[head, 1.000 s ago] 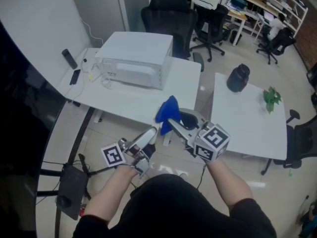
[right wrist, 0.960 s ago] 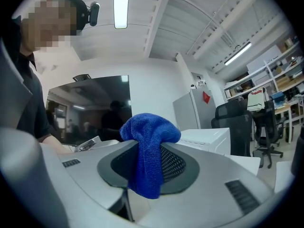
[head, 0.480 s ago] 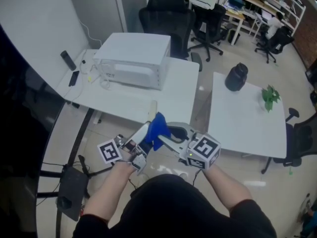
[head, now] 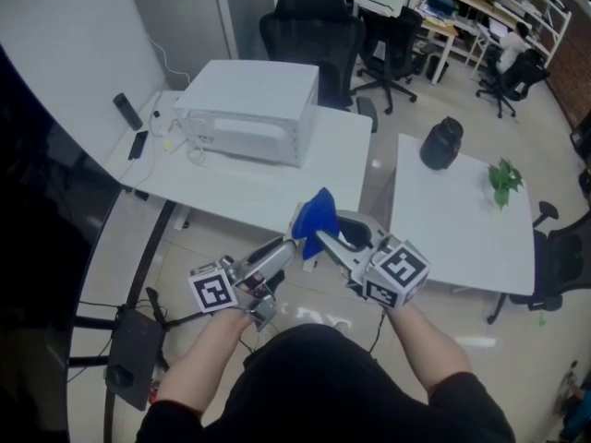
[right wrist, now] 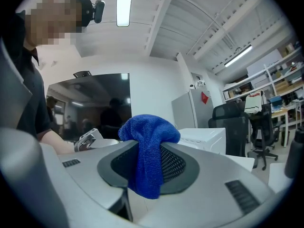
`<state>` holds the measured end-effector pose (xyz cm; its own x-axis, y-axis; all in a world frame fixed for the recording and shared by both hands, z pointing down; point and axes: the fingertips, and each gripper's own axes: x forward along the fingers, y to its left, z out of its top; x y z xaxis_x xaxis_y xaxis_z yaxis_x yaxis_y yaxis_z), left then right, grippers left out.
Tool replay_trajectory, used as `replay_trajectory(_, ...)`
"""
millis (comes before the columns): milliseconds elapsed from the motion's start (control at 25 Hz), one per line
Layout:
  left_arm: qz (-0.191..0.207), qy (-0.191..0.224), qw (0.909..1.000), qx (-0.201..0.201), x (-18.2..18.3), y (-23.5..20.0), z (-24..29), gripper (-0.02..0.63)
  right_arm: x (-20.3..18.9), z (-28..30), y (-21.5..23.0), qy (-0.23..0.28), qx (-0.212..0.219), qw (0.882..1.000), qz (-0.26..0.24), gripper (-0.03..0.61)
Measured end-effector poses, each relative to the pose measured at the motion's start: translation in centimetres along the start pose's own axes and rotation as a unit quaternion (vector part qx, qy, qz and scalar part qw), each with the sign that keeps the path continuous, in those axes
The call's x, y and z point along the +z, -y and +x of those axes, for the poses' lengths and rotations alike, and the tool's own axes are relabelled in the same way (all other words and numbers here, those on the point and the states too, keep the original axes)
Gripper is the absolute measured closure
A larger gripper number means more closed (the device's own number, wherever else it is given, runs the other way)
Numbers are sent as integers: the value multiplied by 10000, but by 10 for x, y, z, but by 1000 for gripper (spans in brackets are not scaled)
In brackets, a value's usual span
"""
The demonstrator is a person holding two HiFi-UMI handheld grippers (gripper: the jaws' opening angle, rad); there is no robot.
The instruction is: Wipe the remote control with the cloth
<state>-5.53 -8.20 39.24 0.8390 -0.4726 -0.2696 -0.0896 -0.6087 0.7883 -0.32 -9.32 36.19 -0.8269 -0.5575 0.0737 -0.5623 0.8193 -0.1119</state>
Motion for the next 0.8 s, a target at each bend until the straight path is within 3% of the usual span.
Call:
replay_trajectory(80, 568, -44, 9976, 391, 0, -9, -1, 411, -1, -5, 3, -9, -205, 9997, -135, 454)
replay_trajectory(160, 1445, -202, 9829, 1124, 1, -26, -5, 411, -8, -9, 7, -112, -501, 9979, -389, 454)
replay_trajectory(200, 1948, -342, 9667, 1623, 1, -38, -8, 411, -13, -12, 8, -204, -654, 9963, -527, 454)
replay_trajectory(280, 2854, -650, 9195, 2625, 3, -64, -16, 410, -26, -15, 10, -410, -886, 9925, -735, 454)
replay_trajectory(360, 3337, -827, 8790, 3304, 5, -93, -23, 410, -40, -17, 9, -605, -990, 9901, -796, 454)
replay_trajectory(440, 3445, -891, 8571, 3725, 7, -128, -27, 411, -50, -21, 6, -763, -1026, 9888, -770, 454)
replay_trajectory(600, 3328, -1088, 8266, 4405, 14, -216, -31, 411, -66, -32, 1, -1042, -1070, 9857, -784, 454)
replay_trajectory(720, 3301, -1386, 7987, 4836, 19, -286, -35, 410, -76, -43, 4, -1236, -1166, 9827, -742, 454)
replay_trajectory(800, 3233, -1578, 7876, 5002, 15, -324, -36, 411, -83, -52, 9, -1369, -1288, 9799, -669, 454)
